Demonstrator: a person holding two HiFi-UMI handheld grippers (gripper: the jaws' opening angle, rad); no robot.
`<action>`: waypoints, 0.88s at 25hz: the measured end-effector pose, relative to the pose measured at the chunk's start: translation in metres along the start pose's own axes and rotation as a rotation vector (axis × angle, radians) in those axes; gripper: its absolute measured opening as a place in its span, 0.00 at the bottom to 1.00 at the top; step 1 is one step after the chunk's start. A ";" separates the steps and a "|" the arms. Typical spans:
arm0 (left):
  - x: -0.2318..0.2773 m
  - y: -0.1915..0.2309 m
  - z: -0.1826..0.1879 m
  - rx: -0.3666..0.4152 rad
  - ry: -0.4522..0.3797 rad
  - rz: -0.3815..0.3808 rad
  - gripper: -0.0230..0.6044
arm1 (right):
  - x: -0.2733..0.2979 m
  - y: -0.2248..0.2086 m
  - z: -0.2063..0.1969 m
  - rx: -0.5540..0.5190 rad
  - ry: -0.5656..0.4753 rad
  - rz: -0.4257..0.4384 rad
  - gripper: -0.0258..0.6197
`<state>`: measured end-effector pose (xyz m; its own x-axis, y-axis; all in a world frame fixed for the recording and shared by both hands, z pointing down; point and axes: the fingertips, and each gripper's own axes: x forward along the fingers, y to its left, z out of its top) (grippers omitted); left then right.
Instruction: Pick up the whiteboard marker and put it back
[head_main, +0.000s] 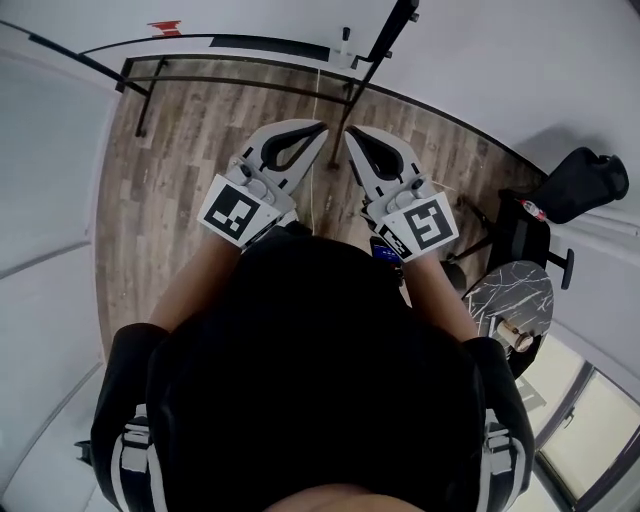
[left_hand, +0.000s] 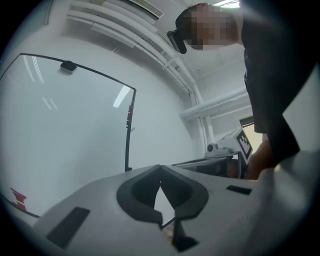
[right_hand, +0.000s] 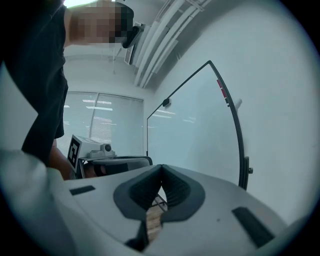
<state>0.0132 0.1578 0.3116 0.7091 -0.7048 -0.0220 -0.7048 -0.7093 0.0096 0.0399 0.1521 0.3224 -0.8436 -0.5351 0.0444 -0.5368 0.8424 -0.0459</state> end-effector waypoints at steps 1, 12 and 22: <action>0.001 0.009 0.000 -0.002 0.002 -0.008 0.04 | 0.008 -0.003 0.000 -0.001 0.003 -0.010 0.03; 0.007 0.089 -0.008 -0.033 -0.007 -0.073 0.04 | 0.076 -0.035 -0.017 0.027 0.064 -0.134 0.03; 0.023 0.117 -0.025 -0.063 0.020 -0.054 0.04 | 0.090 -0.070 -0.033 0.062 0.094 -0.172 0.03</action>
<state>-0.0522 0.0585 0.3374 0.7467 -0.6652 -0.0038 -0.6633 -0.7450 0.0714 0.0022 0.0471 0.3621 -0.7362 -0.6601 0.1495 -0.6750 0.7321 -0.0914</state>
